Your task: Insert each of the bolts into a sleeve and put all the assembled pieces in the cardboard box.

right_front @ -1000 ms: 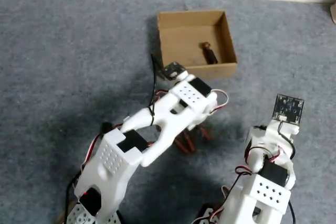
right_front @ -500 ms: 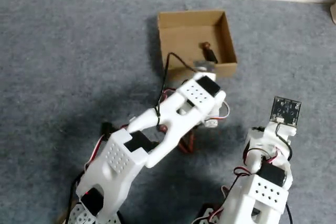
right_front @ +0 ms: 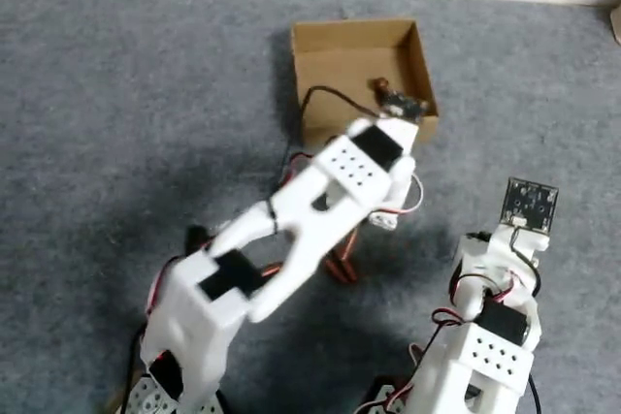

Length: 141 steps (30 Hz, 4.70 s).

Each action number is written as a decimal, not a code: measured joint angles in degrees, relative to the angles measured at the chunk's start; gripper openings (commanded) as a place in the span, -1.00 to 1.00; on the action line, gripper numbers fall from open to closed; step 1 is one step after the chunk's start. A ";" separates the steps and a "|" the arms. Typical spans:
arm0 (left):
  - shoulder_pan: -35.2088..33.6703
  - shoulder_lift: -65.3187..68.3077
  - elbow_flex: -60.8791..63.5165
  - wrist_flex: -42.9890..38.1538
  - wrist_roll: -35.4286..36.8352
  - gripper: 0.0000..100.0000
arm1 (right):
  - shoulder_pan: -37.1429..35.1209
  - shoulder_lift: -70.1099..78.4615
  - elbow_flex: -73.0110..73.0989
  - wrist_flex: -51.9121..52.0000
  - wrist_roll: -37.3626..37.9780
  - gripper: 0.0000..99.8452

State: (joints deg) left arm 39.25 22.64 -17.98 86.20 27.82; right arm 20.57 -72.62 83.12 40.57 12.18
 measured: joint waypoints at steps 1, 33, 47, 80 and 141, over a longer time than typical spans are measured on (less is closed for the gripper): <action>0.00 -2.73 2.11 0.00 0.00 -0.99 | 0.00 0.00 0.00 0.00 0.00 -0.99; -9.49 -90.20 87.82 -59.69 -31.47 -0.99 | -19.43 -21.10 2.20 5.54 0.00 -0.99; -19.08 -107.87 107.25 -93.36 -15.03 -0.99 | -44.31 -29.89 10.02 -8.09 0.00 -0.99; -9.14 -112.70 110.51 -86.33 -1.67 -0.99 | -47.30 -29.80 12.48 -13.45 0.00 -0.99; -2.99 -113.67 114.29 -86.77 -2.02 -0.99 | -52.57 -31.65 4.66 -1.32 4.22 -0.99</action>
State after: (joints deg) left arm 36.26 -91.03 96.31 -0.57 25.80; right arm -32.00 -104.26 87.78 39.25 16.40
